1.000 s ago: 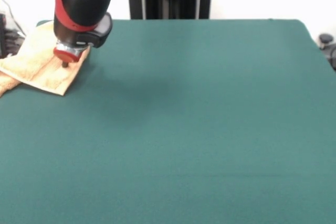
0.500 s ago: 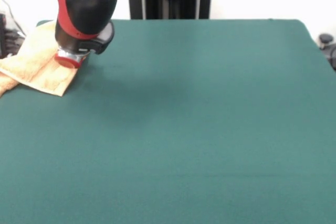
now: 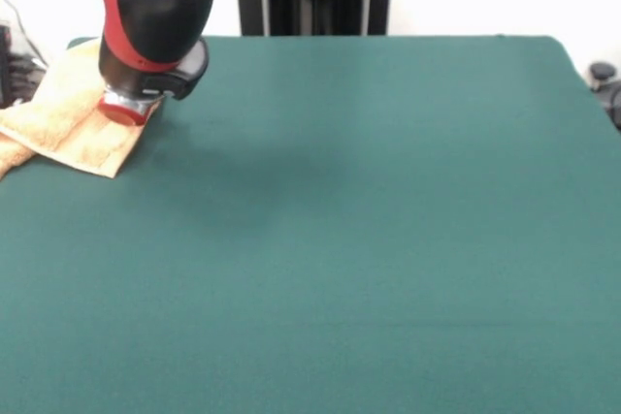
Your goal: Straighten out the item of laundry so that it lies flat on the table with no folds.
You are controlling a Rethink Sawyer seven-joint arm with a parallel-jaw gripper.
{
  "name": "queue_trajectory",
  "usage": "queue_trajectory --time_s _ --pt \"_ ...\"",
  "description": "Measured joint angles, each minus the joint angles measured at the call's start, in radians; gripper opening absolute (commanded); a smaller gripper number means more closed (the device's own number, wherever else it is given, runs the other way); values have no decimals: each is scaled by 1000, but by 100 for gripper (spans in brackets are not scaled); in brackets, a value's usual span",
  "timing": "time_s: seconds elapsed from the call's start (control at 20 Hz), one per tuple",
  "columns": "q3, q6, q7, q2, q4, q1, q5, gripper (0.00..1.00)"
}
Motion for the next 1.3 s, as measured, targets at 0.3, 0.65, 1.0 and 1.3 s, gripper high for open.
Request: queue_trajectory --time_s 0.3,0.65,1.0,1.3 --pt "-3 0 0 3 -1 2 1 0" --pt "-10 0 0 6 -2 5 1 0" --pt "9 -54 0 -80 70 -26 -37 0" --pt "23 -164 -18 -328 234 -167 -230 0"
